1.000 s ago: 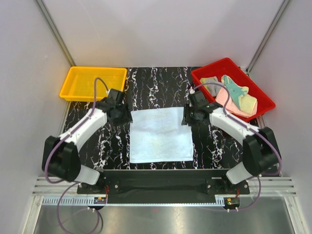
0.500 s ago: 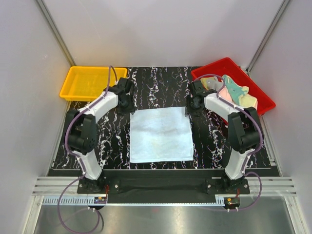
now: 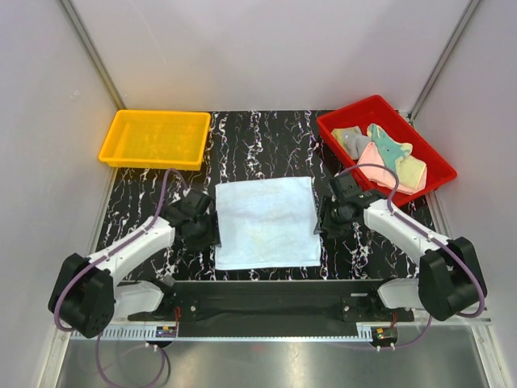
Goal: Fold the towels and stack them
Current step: Fold the towel
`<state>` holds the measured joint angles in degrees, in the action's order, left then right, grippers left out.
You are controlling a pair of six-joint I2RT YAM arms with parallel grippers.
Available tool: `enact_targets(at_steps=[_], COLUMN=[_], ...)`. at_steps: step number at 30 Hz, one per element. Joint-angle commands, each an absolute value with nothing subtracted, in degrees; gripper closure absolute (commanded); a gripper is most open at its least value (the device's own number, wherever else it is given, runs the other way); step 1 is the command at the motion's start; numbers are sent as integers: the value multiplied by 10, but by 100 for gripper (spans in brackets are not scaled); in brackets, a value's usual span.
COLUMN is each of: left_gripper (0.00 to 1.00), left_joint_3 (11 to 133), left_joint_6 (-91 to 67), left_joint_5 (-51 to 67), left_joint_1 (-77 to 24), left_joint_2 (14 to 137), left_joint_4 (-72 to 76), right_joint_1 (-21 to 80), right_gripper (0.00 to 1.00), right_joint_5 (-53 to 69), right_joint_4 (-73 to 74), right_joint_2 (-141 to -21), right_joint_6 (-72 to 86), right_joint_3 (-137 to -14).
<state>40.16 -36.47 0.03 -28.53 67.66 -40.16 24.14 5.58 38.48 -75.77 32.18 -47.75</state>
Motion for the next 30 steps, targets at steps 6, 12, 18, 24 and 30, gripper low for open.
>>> enact_targets(at_steps=[6,12,18,24,30], left_gripper=[43,44,48,50,55], left_joint_3=[321,272,257,254,248], left_joint_6=[-470,-498,-503,-507,-510], left_joint_5=[22,35,38,11,6], left_joint_1=[-324,-332,-337,-343,-346], left_joint_2=[650,655,656,636,636], left_joint_4=[-331,-281,-274,-311,-321], right_joint_1=[273,303,317,328,334], right_gripper=[48,51,52,54,55], right_joint_5=[74,93,96,94,77], right_joint_4=[370,312,280,272,275], right_joint_2=[-679,-688,-688,-690,-697], right_joint_6=[399,432,446,455,453], right_joint_3=[-372,-320,-301,-291,-289])
